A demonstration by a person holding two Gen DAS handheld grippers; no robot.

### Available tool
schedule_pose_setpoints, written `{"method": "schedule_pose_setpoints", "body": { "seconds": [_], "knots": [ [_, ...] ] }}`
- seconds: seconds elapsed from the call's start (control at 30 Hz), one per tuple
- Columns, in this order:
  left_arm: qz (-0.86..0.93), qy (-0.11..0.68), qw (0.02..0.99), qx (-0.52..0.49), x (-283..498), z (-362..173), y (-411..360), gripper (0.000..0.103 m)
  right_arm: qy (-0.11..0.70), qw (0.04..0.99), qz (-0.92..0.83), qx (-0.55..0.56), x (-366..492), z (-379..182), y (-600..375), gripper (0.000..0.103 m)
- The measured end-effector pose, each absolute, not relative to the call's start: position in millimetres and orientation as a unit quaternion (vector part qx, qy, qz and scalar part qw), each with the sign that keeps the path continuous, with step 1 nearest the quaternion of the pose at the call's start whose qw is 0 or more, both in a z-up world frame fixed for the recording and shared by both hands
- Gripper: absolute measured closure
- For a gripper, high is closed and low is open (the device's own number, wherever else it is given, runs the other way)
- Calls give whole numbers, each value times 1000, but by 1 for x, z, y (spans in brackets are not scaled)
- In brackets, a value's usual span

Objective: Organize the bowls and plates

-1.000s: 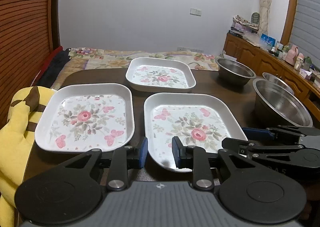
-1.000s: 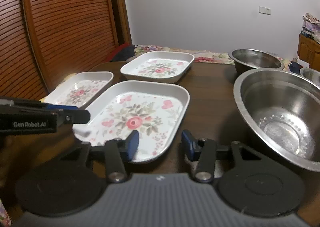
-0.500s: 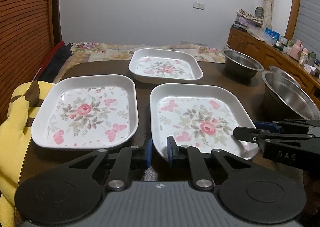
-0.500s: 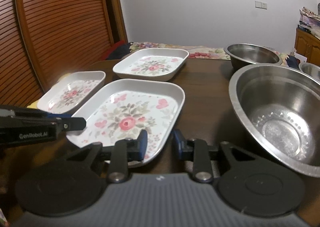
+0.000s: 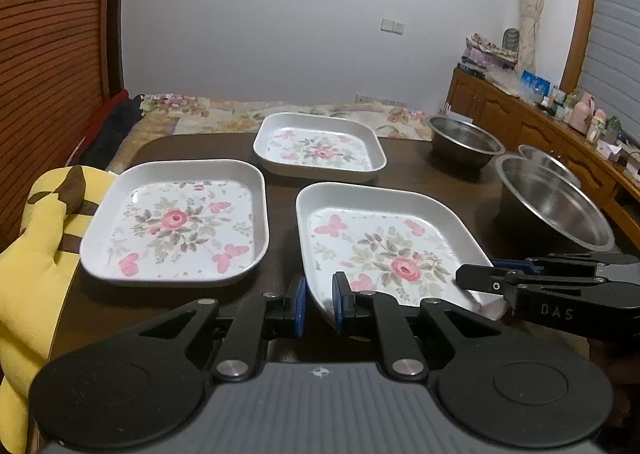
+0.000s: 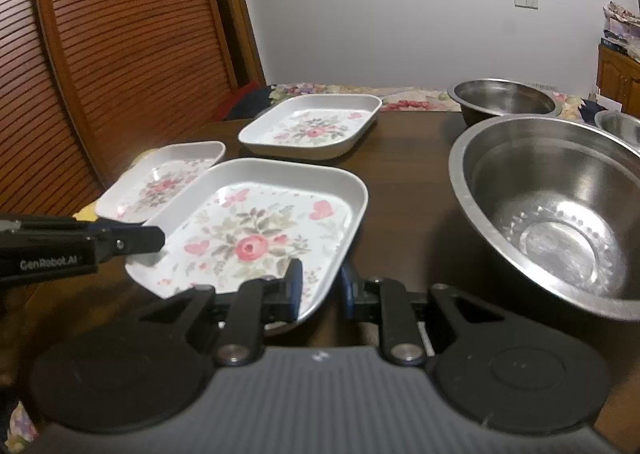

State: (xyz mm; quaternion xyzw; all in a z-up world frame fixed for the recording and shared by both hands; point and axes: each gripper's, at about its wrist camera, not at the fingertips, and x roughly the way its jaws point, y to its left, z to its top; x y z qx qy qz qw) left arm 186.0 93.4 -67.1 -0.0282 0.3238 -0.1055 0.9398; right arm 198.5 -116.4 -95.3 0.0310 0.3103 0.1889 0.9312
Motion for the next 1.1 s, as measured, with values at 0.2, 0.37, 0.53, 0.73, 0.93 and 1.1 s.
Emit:
{"method": "schedule_pose_setpoints", "body": {
  "seconds": [0.2, 0.37, 0.53, 0.73, 0.93, 1.1],
  "knots": [
    [-107, 314, 943, -30, 161, -60, 93, 88, 302, 934, 190, 30, 180, -88, -116, 81],
    [-107, 308, 945, -31, 141, -57, 93, 88, 294, 936, 190, 30, 162, -84, -118, 81],
    [-109, 303, 946, -30, 123, -57, 94, 88, 289, 938, 189, 30, 146, -84, -117, 81],
    [-110, 305, 946, -27, 104, -64, 93, 88, 288, 939, 186, 32, 131, -89, -115, 81],
    [-109, 310, 944, -25, 91, -70, 93, 87, 291, 938, 184, 37, 121, -95, -114, 81],
    [-104, 316, 943, -25, 87, -76, 95, 87, 293, 936, 187, 46, 115, -101, -113, 81]
  ]
}}
